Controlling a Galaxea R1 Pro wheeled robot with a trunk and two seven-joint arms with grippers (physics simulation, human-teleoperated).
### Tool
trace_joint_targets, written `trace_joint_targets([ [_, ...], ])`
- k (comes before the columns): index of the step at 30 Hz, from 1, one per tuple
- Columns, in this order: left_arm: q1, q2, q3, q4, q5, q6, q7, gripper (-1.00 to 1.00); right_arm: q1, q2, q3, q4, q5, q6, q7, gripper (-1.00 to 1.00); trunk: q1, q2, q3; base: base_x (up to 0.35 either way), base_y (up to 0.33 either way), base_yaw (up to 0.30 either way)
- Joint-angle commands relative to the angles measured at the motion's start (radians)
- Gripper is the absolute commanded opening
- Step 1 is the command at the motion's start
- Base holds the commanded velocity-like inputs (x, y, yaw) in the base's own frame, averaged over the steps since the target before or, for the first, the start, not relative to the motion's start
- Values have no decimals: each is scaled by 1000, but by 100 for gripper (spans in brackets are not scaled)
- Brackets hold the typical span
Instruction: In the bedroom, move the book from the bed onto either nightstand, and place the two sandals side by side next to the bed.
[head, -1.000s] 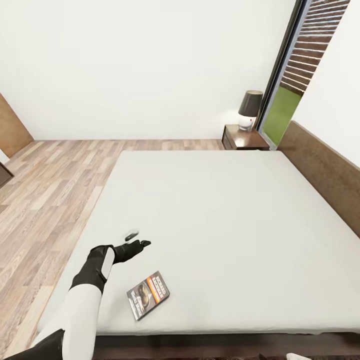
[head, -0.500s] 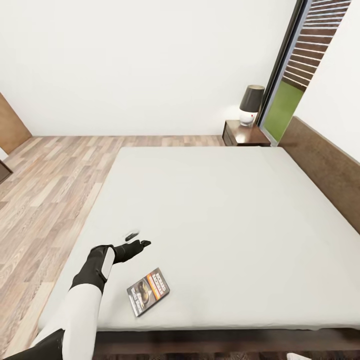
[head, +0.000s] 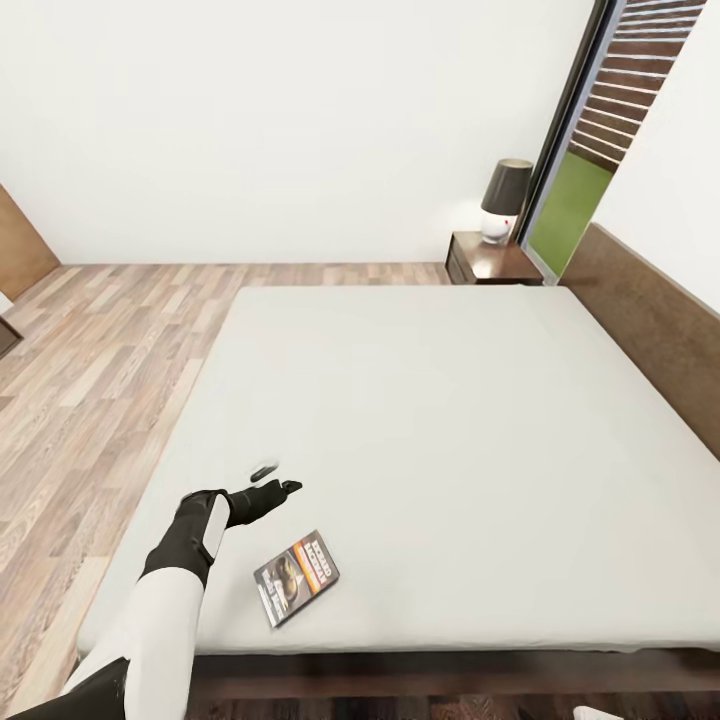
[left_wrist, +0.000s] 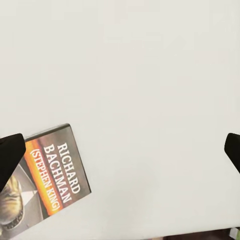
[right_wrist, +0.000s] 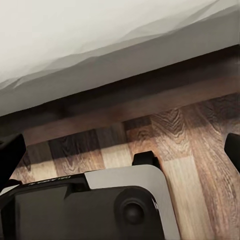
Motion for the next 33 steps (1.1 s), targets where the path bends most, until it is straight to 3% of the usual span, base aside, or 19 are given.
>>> trace_joint_targets([
  [1,-1,-2,7,-2,-8,6,-8,100,-1,0,8,1,-11,-3,5,100,4,-9,-6,0,0,0],
  [33,-1,-1,8,-2,-8,5,-9,100,-1,0,8,1,-11,-3,5,100,127,-233,-110,0,0,0],
])
